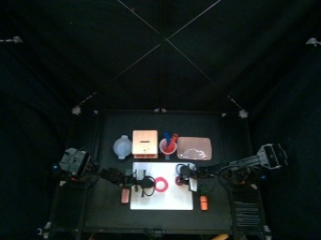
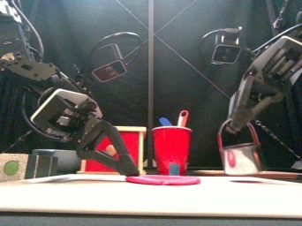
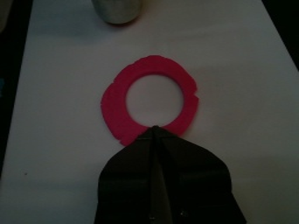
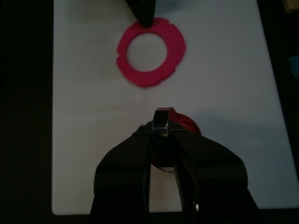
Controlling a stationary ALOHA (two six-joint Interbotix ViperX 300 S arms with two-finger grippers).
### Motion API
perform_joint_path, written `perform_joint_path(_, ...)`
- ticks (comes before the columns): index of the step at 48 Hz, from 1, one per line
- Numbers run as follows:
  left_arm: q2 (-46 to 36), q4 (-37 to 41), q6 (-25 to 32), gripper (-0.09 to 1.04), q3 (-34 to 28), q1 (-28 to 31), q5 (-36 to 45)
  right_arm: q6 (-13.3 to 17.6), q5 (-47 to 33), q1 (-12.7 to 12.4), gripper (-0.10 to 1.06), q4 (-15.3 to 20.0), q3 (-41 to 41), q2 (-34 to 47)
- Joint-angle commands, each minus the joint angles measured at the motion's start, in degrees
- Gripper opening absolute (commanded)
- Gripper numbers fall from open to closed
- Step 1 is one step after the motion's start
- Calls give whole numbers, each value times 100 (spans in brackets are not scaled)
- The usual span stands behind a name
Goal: Get the cutter from the drawer then cut the dough then place the extra dough in the bowl
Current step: Place the extra dough in the bowl
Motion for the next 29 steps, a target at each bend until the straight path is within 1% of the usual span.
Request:
perform_joint_path(1,-176,0,0,50,-79,26,9,35,-18,0,59,26,-123,53)
perform_joint_path(16,-272,0,0,52,-88,44,18,53,-18,-35,79,-18,-88,-123)
perform_joint_path(25,-404,18,9,52,-88,97,18,44,-18,-26,88,-35,-88,-360)
perform_joint_path(29,-457,53,9,52,-88,114,18,44,-18,-35,90,-53,-88,-457)
